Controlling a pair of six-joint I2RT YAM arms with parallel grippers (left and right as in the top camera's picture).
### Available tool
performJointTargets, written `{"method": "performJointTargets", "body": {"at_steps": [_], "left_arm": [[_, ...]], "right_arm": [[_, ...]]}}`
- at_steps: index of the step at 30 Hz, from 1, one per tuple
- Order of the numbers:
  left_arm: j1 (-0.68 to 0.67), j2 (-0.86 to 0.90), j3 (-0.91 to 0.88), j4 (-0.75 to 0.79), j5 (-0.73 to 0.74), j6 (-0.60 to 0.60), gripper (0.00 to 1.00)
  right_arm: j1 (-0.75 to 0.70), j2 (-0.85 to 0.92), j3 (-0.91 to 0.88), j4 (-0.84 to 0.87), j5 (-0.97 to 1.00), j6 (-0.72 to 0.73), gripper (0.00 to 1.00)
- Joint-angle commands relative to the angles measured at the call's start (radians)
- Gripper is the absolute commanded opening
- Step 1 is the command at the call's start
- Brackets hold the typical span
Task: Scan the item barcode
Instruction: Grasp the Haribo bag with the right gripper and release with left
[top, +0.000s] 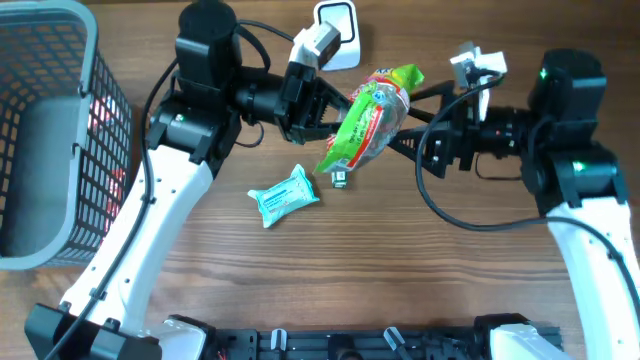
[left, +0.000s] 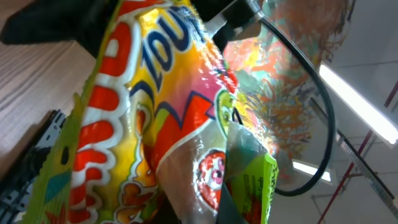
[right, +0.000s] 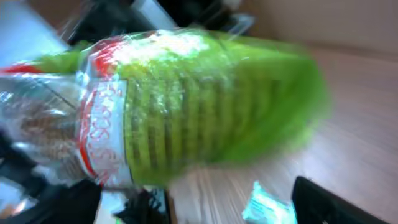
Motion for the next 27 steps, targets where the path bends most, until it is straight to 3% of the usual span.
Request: {"method": "performJointTargets", "body": {"at_steps": [1,8,11,14,17,20,22,24,27], "left_arm": [[-0.034,-0.030,0.010,0.003,0.023,-0.004,0.05],[-0.034,-0.030,0.010,0.003,0.015,-0.003,0.05],[-0.034,-0.030,0.010,0.003,0.011,-0.003,0.04],[-0.034,-0.030,0.010,0.004,0.002,0.003,0.05],[-0.034,-0.030,0.010,0.004,-0.014,0.004,0.05],[-0.034,-0.029,0.010,0.004,-0.035,0.004,0.06],[-0.034,-0.029,0.010,0.004,-0.048,0.005,0.06],[-0.034,-0.029,0.010,0.006,-0.078,0.056,0.16],[-0.034,-0.027,0.010,0.006,-0.168,0.211,0.48]], "right_arm": [[0.002,0.040,0.023,0.161,-0.304,0.035,0.88],[0.002,0.034,0.023,0.337,-0.304,0.264,0.85],[0.002,0.034,0.023,0.340,-0.304,0.277,0.82],[0.003,0.034,0.023,0.341,-0.304,0.285,0.68],[0.003,0.034,0.023,0.341,-0.304,0.285,0.36],[0.002,0.034,0.023,0.341,-0.304,0.282,0.17],[0.002,0.034,0.020,0.340,-0.303,0.282,0.09],[0.002,0.034,0.012,0.340,-0.299,0.280,0.04],[0.002,0.034,-0.014,0.335,-0.299,0.254,0.04]]}}
